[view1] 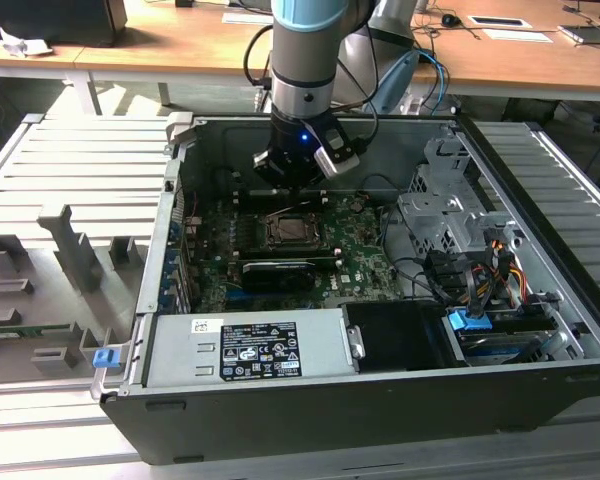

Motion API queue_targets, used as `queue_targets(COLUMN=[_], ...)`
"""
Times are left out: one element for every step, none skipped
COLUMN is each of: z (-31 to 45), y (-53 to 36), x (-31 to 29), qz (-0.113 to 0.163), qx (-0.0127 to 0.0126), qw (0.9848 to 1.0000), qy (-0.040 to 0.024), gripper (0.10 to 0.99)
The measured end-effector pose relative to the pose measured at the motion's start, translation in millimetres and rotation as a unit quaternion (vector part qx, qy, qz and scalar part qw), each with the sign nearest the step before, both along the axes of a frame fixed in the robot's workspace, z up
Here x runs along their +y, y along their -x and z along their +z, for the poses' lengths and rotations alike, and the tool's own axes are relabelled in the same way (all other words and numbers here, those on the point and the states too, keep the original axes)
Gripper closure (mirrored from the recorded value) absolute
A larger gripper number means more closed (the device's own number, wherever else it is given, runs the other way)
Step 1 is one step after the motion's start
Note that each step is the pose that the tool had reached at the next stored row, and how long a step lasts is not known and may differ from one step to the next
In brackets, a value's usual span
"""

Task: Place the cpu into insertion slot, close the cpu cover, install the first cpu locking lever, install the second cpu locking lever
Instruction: 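Install the first cpu locking lever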

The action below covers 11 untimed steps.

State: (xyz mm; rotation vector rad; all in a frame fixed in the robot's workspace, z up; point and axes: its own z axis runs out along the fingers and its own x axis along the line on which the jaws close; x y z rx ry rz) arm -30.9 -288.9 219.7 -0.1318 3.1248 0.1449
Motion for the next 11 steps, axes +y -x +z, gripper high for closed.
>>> queue_targets(z=[-0.1,-0.3,-0.4,-0.5,-0.7,-0.9,-1.1,-1.3,-1.7,-2.0,-2.5], y=[-0.1,-0.2,-0.8,-1.4,-2.0,-2.5,-3.1,-3.7,-4.4,-5.0,-5.8], x=[0.1,0.2,0.5,0.7,0.7,0.8,1.0,1.2,1.4,1.5,1.7], qz=[0.000,0.000,0.000,0.000,0.000,0.000,0.000,0.000,0.000,0.000,0.000], qx=[0.0000,0.0000,0.0000,0.0000,0.0000,0.0000,0.0000,0.0000,0.0000,0.0000,0.0000], qw=[1.0000,1.0000,1.0000,1.0000,1.0000,1.0000,1.0000,1.0000,1.0000,1.0000,1.0000], qy=[-0.0001,-0.0001,-0.0001,0.0000,-0.0001,-0.0001,-0.0001,0.0000,-0.0001,0.0000,0.0000], gripper=[0.980,0.980,0.980,0.980,0.980,0.980,0.980,0.980,0.980,0.980,0.980])
